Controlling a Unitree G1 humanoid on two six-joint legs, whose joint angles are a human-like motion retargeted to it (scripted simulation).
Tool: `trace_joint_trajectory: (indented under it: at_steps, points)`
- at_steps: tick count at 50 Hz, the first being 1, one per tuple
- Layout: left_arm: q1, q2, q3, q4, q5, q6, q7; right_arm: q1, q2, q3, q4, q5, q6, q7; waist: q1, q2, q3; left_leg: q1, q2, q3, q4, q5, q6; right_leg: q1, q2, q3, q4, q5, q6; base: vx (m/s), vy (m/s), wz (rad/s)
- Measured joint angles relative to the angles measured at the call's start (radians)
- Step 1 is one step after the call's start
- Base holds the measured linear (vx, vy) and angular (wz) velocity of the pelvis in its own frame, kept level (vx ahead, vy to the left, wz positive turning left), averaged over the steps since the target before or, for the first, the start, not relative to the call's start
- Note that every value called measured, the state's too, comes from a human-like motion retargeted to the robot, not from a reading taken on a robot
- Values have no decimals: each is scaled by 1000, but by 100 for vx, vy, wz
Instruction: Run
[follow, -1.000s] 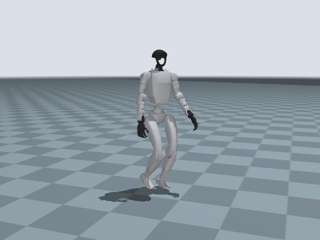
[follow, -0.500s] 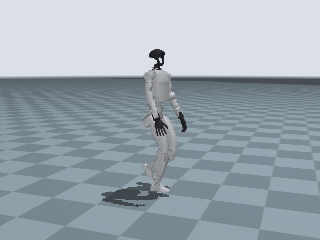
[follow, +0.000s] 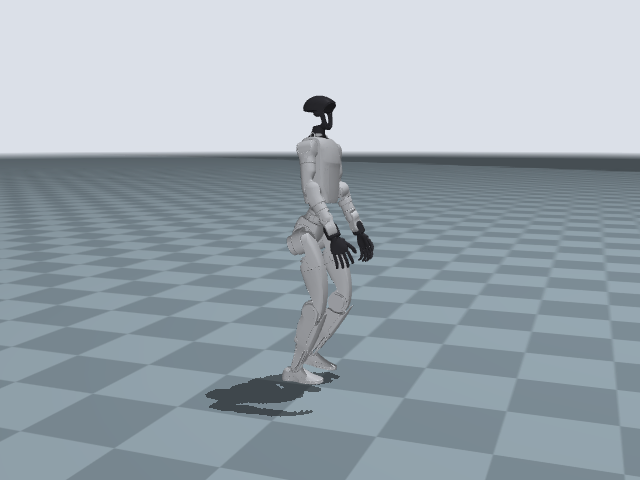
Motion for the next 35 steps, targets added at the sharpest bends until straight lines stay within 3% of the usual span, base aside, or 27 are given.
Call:
trace_joint_trajectory:
  at_steps: [14, 35]
  points:
    - [-47, -6, -7, 8, 0, -11, -7, 2, 11, -10, 120, -27, 11, 20, -34, 13, 27, 91, -14, 5, -113, -22, -2, 65, -15, -10, -43, -7, -4, 5, 0, 12]
    - [-47, -16, -21, 26, 23, -11, -11, 18, 2, -28, 118, -19, 14, -14, -20, 17, 19, 49, -15, 8, -86, -33, 0, 23, -28, -28, -5, -23, 4, 0, 0, 0]
